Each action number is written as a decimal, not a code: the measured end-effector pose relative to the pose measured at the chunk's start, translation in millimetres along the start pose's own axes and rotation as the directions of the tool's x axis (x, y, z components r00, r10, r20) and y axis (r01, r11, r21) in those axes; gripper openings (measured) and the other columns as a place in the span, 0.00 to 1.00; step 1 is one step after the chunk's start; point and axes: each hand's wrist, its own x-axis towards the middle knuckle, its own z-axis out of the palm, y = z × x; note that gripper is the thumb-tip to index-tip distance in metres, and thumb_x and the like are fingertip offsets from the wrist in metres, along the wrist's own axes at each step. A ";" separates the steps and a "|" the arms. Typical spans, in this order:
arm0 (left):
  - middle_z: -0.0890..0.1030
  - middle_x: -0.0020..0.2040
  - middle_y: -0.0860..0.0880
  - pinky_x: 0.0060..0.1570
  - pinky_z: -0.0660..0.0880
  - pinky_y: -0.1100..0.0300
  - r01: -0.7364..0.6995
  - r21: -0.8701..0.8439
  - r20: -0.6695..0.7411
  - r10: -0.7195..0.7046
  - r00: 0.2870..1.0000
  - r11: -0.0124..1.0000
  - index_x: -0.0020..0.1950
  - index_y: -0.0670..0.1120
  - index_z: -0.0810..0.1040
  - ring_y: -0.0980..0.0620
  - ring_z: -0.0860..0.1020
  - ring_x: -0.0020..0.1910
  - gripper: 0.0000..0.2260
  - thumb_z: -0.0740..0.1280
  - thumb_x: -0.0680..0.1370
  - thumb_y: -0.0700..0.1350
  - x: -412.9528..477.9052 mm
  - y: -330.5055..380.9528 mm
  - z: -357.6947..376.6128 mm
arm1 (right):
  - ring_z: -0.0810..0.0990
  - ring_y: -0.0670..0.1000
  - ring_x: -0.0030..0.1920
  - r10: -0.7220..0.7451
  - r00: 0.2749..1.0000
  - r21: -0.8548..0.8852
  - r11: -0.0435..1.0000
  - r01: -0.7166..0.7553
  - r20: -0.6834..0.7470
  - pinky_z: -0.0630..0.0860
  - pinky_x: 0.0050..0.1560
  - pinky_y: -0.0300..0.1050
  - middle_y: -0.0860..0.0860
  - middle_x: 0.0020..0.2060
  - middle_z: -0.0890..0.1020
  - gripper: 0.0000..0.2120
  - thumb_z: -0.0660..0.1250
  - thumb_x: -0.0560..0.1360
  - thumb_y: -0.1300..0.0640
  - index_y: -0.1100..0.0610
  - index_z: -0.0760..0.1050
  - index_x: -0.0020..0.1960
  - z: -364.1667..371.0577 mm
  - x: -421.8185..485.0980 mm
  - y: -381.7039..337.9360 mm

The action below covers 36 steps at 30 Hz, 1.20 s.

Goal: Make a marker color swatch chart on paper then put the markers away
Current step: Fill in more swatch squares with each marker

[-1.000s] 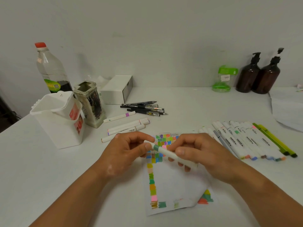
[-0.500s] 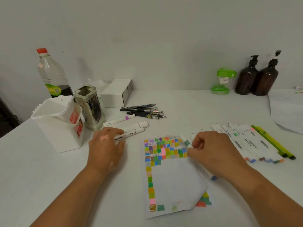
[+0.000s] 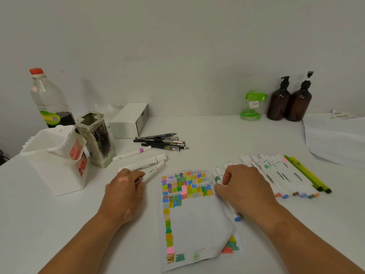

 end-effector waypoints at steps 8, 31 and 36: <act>0.81 0.46 0.59 0.42 0.67 0.65 0.118 -0.568 0.116 -0.062 0.991 0.814 0.53 0.58 0.79 0.58 0.76 0.46 0.08 0.63 0.82 0.45 -1.3 10.3 -7.1 | 0.75 0.44 0.35 -0.031 0.999 -0.077 0.997 0.032 0.012 0.67 0.29 0.41 0.45 0.34 0.79 0.13 0.68 0.71 0.41 0.49 0.73 0.38 5.5 1.8 0.5; 0.84 0.47 0.42 0.44 0.80 0.59 0.184 -0.955 0.212 0.099 0.972 0.234 0.47 0.46 0.84 0.44 0.84 0.47 0.13 0.78 0.64 0.44 -8.2 20.4 -15.8 | 0.75 0.41 0.31 -0.361 0.932 0.688 0.684 0.243 0.030 0.70 0.33 0.33 0.42 0.33 0.83 0.10 0.80 0.70 0.51 0.42 0.79 0.45 -2.8 -24.2 -25.8; 0.85 0.46 0.61 0.40 0.76 0.70 -0.113 -0.629 0.118 0.238 0.964 0.769 0.51 0.62 0.84 0.59 0.82 0.42 0.10 0.69 0.71 0.57 -15.2 17.4 -16.0 | 0.75 0.44 0.28 -0.317 0.947 0.835 0.536 0.125 0.062 0.73 0.31 0.41 0.48 0.34 0.85 0.07 0.77 0.67 0.51 0.45 0.81 0.43 -8.1 -20.7 -24.5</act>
